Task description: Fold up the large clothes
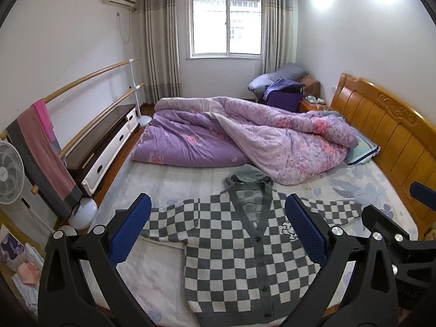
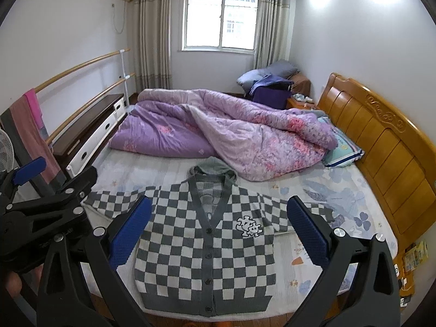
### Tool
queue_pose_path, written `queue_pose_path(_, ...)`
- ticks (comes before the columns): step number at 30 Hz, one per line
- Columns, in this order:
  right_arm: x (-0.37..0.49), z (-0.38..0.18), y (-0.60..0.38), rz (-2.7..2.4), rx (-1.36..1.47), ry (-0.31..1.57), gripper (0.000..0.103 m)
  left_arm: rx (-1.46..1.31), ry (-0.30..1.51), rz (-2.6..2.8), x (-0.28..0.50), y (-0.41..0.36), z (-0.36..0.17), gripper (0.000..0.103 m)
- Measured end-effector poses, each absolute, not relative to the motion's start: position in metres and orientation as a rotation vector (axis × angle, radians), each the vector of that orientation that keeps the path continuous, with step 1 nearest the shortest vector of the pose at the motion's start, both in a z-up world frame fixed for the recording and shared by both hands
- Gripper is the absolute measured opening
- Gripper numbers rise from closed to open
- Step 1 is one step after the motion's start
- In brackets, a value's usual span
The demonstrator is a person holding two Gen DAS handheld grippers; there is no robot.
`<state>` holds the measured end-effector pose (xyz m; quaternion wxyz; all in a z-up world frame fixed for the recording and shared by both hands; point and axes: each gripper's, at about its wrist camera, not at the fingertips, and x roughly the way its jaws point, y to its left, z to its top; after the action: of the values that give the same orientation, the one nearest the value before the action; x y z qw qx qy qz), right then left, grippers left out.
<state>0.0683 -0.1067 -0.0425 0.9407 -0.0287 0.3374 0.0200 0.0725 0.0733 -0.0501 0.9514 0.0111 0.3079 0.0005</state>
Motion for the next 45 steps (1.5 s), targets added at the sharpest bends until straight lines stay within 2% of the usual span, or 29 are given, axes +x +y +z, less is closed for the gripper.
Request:
queue_pose_path(10, 0.151, -0.082, -0.110, 0.134, -0.058, 0.790, 0.096, 0.005, 0.752, -0.040, 0.163, 0.062, -0.089, 0.098)
queue_pose_path(15, 0.203, -0.127, -0.111, 0.216, -0.066, 0.874, 0.096, 0.005, 0.836, 0.000, 0.211, 0.062, -0.126, 0.098)
queue_pose_path(20, 0.251, -0.184, -0.105, 0.292, -0.060, 0.978, 0.096, -0.122, 0.982, 0.043, 0.250, 0.099, -0.181, 0.098)
queue_pose_path(23, 0.273, -0.211, -0.096, 0.325, -0.041, 1.037, 0.095, -0.188, 1.076, 0.085, 0.268, 0.138, -0.221, 0.098)
queue_pose_path(25, 0.287, -0.229, -0.089, 0.346, -0.017, 1.075, 0.089, -0.226, 1.128, 0.101, 0.278, 0.168, -0.249, 0.098)
queue_pose_path(27, 0.300, -0.249, -0.081, 0.363, 0.002, 1.139, 0.077, -0.286, 1.145, 0.112, 0.284, 0.199, -0.274, 0.098)
queue_pose_path(28, 0.305, -0.257, -0.078, 0.365, 0.014, 1.165, 0.067, -0.328, 1.129, 0.095, 0.285, 0.213, -0.284, 0.098)
queue_pose_path(31, 0.325, -0.290, -0.062, 0.367, 0.078, 1.264, 0.057, -0.423, 1.162, 0.084, 0.294, 0.262, -0.323, 0.098)
queue_pose_path(37, 0.349, -0.339, -0.019, 0.389, 0.210, 1.250, 0.056, -0.630, 1.290, 0.158, 0.316, 0.365, -0.406, 0.098)
queue_pose_path(40, 0.365, -0.380, 0.011, 0.373, 0.256, 1.328, 0.063, -0.693, 1.302, 0.221, 0.328, 0.415, -0.437, 0.098)
queue_pose_path(45, 0.391, -0.445, 0.057, 0.362, 0.306, 1.423, 0.062, -0.758, 1.278, 0.304, 0.347, 0.486, -0.476, 0.098)
